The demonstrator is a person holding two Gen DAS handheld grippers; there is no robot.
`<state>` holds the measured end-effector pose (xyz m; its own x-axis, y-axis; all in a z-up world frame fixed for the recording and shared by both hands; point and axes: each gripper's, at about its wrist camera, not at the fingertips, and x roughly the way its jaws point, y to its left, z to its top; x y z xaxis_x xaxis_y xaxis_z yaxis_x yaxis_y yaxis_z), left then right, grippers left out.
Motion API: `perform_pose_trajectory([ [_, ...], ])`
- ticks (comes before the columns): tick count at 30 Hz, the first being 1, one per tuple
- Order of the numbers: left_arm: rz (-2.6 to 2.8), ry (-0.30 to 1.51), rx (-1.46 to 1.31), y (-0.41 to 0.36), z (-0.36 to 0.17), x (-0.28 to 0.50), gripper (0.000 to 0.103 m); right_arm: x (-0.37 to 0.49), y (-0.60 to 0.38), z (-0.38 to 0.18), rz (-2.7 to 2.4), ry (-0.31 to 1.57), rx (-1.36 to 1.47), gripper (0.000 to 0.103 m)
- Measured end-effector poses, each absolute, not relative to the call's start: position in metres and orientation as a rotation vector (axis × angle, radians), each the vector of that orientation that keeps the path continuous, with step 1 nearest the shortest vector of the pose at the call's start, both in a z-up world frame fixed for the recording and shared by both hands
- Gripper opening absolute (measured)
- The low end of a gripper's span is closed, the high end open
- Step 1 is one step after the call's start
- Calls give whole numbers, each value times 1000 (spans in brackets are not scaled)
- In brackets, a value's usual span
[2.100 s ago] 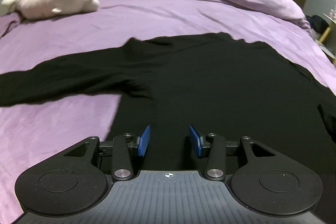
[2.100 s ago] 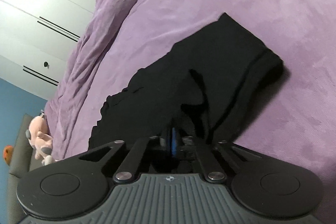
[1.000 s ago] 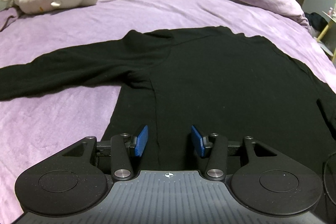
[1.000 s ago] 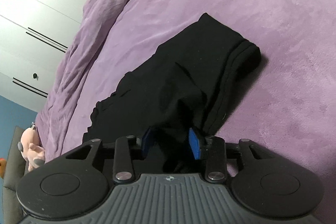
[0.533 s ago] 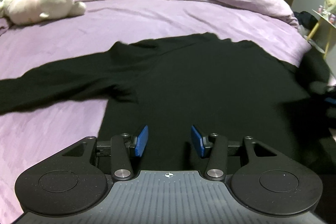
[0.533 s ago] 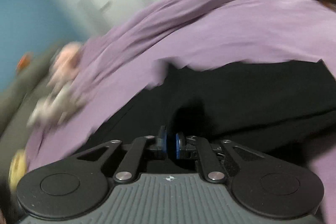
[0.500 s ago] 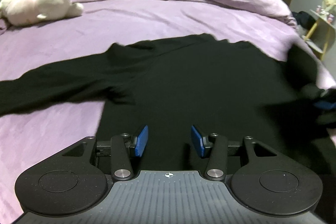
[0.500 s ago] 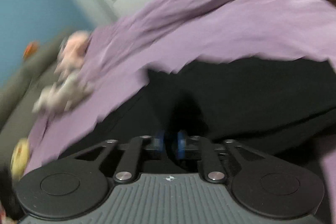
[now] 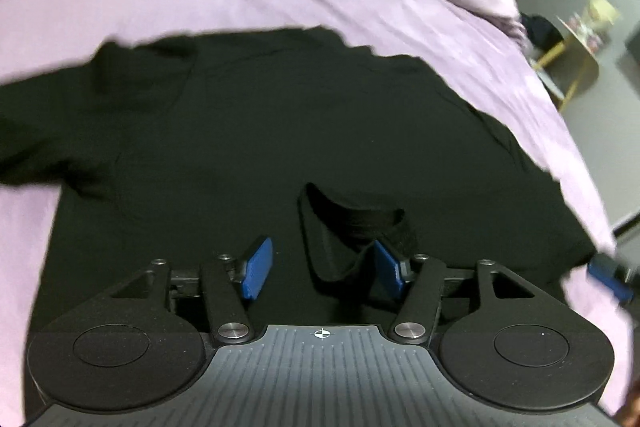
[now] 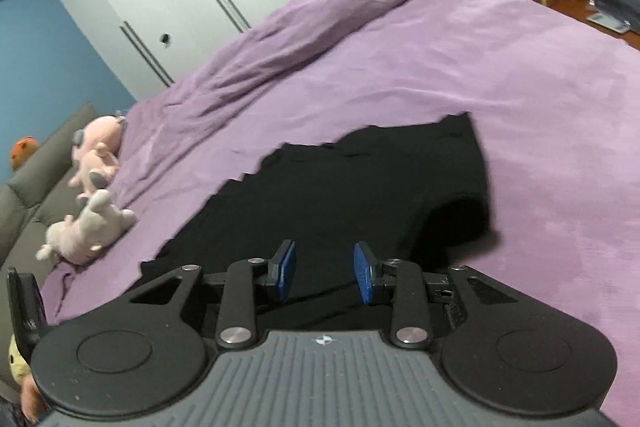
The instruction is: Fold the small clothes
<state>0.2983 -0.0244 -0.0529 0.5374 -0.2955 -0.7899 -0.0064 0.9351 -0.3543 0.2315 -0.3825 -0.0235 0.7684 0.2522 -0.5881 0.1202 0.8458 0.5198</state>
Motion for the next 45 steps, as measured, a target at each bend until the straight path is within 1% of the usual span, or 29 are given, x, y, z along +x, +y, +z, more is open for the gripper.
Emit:
perform_pose_trajectory([
  [4,-176,1010,-498,-2,-55,308,62,227,-395,-42,65,734,632,31],
  [5,-179,1017,-513,-2,-55,310,66,226,-396,-46,66,740,647,31],
  [6,-186,1041,-510,-4,-58,314,69,226,-397,-48,63,745,658,31],
  [7,-191,1061,-492,-9,-60,317,70,226,-397,-51,60,749,667,31],
  [10,-165,1078,-440,-23,-63,326,70,228,-397,-55,52,756,672,31],
  [11,-161,1077,-450,-25,-62,328,67,230,-397,-56,43,758,671,31],
  [12,-154,1077,-459,-26,-62,329,52,230,-399,-56,31,760,672,31],
  [13,-145,1079,-447,-28,-62,329,43,230,-401,-56,24,759,677,31],
  [14,-128,1084,-410,-31,-61,331,27,231,-403,-56,17,757,687,31],
  [15,-128,1079,-384,-33,-60,331,18,232,-405,-55,10,755,694,31],
  [18,-158,1057,-353,-37,-57,327,10,235,-408,-54,-4,745,692,31],
  [23,-200,1009,-339,-27,-45,321,8,239,-407,-51,-10,749,672,31],
  [27,-228,975,-345,-17,-33,317,8,238,-411,-47,-25,735,661,32],
  [32,-251,1007,-410,-10,-45,318,10,239,-410,-49,-24,743,668,32],
  [34,-267,1035,-505,-3,-51,319,14,239,-409,-51,-18,751,660,33],
  [36,-305,1031,-587,1,-53,318,28,239,-409,-52,-19,753,660,33],
  [39,-299,1040,-554,-3,-54,320,33,240,-411,-53,-22,752,673,33],
  [44,-302,1079,-548,-13,-63,328,34,240,-407,-55,-13,761,666,34],
  [45,-308,1081,-541,-16,-64,330,30,240,-407,-56,-15,762,666,34],
])
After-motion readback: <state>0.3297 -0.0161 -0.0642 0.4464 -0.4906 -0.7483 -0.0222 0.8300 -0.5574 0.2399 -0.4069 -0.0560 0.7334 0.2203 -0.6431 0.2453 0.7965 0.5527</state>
